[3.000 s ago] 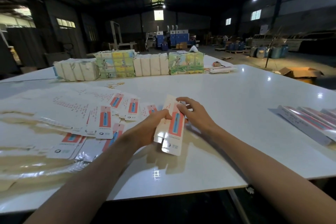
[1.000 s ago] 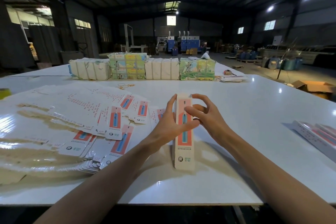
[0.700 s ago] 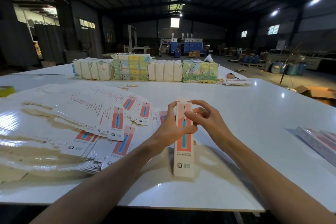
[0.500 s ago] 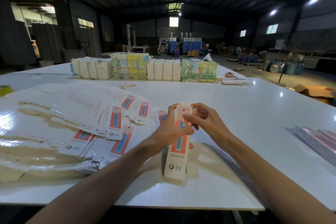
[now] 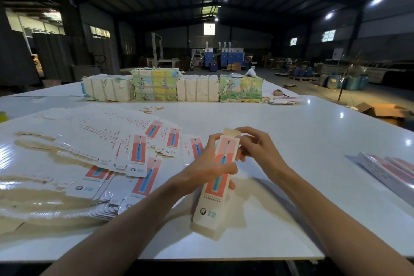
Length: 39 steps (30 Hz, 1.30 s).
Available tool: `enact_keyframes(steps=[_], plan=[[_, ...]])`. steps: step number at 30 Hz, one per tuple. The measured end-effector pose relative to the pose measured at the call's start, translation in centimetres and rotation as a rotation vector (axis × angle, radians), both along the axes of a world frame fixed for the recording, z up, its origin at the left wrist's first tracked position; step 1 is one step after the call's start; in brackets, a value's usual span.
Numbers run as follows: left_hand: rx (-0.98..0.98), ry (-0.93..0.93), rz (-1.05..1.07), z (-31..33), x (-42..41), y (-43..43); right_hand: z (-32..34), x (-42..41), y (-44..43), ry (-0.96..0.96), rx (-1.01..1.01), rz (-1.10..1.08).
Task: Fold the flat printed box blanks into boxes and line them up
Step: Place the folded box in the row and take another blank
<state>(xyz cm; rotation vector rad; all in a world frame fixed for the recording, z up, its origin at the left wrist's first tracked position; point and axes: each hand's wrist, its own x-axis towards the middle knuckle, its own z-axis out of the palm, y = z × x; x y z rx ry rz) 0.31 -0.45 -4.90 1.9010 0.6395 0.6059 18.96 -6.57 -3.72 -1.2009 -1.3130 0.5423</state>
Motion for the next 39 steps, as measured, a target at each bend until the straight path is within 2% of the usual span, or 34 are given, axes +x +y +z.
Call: enact_keyframes(steps=[3,6,12,19,29,36,39], plan=[[-0.025,0.011,0.016,0.4,0.0,-0.2,0.2,-0.1,0.0,-0.151,0.083,-0.038],[-0.067,0.0,0.038,0.4,-0.1,-0.1,0.2,-0.1,0.1,-0.185,0.056,-0.033],[0.088,0.05,0.072,0.2,-0.3,-0.3,0.8,-0.4,0.2,0.157,-0.071,0.098],[0.113,0.067,0.068,0.4,-0.6,-0.2,0.9,0.1,0.3,0.344,-0.17,0.097],[0.097,0.058,0.041,0.4,-0.4,-0.6,0.9,0.7,0.2,0.299,-0.168,0.122],[-0.077,-0.035,0.073,0.2,-0.1,0.4,0.3,-0.1,0.5,0.292,-0.17,0.183],[-0.14,-0.08,0.104,0.2,0.0,0.6,-0.3,-0.8,0.9,0.3,-0.125,0.125]])
